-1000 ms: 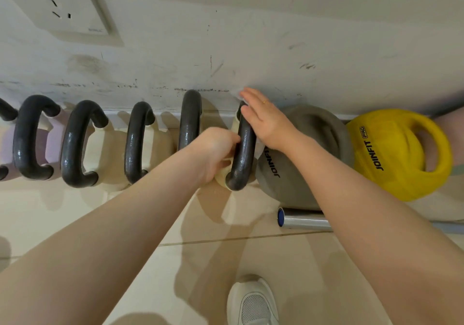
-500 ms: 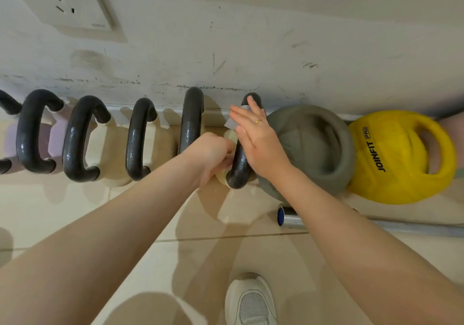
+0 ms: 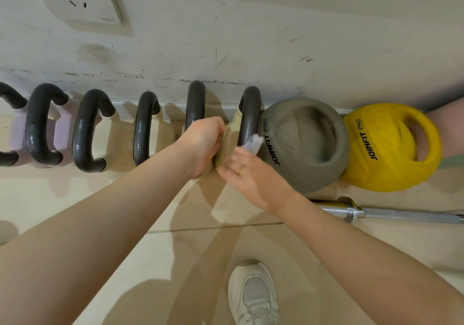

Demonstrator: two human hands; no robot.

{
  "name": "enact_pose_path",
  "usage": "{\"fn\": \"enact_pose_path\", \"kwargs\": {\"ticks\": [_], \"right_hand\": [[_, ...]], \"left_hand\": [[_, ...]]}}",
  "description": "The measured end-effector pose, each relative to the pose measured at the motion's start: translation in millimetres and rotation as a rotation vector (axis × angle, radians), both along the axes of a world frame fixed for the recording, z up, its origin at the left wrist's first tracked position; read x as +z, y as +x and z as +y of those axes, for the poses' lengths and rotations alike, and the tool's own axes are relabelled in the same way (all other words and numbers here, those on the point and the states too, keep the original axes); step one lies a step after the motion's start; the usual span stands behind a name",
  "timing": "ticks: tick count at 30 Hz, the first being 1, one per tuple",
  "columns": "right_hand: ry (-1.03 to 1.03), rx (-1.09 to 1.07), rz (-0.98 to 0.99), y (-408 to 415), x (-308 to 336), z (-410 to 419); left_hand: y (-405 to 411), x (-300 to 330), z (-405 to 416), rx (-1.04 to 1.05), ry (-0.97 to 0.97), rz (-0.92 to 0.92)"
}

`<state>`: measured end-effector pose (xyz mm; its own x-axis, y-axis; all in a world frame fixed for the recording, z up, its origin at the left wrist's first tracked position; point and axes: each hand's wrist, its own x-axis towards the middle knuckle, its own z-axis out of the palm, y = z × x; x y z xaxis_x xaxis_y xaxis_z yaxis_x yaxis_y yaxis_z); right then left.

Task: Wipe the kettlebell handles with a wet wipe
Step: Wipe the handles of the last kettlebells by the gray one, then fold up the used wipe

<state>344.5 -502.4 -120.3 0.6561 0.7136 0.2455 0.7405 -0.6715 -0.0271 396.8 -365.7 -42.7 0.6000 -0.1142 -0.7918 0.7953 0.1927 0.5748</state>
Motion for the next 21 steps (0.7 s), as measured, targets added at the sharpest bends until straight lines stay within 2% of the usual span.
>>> {"fn": "enact_pose_path", "kwargs": {"ticks": [3, 5, 7, 9, 10, 11, 13, 15, 16, 19, 21], "right_hand": [[-0.147, 0.108, -0.039, -4.5, 2.7, 6.0], [-0.067, 0.097, 0.003, 0.0, 15.1, 5.3], [0.258, -0.103, 0.118, 4.5, 43.7, 9.5], [0.773, -0.470, 0.292, 9.3, 74.6, 16.0], [0.964, -0.636, 0.385, 11.9, 84.4, 19.8], [1.100, -0.762, 0.456, 14.5, 89.3, 24.2], [1.247, -0.864, 0.533, 20.8, 90.3, 31.1], [1.248, -0.854, 0.547, 21.3, 89.8, 38.6], [1.173, -0.794, 0.539, 20.2, 86.5, 39.6], [0.799, -0.518, 0.535, 8.0, 73.6, 36.7], [0.629, -0.431, 0.583, -0.1, 64.5, 32.2]], "left_hand": [[-8.8, -1.3, 7.1, -0.032, -0.027, -0.049], [-10.4, -1.0, 10.5, -0.071, -0.021, -0.103], [-11.6, 1.7, 16.8, -0.157, -0.001, -0.160], [-14.6, 5.7, 21.6, -0.262, -0.031, -0.187], [-16.7, 8.7, 22.3, -0.296, -0.082, -0.171], [-19.0, 11.9, 21.6, -0.315, -0.161, -0.147], [-23.5, 16.9, 18.4, -0.323, -0.318, -0.111], [-25.8, 19.4, 16.8, -0.244, -0.401, -0.082], [-25.1, 20.4, 17.8, -0.178, -0.410, -0.071], [-19.1, 21.9, 25.2, -0.017, -0.447, -0.023], [-16.9, 24.6, 30.1, -0.036, -0.458, 0.026]]}}
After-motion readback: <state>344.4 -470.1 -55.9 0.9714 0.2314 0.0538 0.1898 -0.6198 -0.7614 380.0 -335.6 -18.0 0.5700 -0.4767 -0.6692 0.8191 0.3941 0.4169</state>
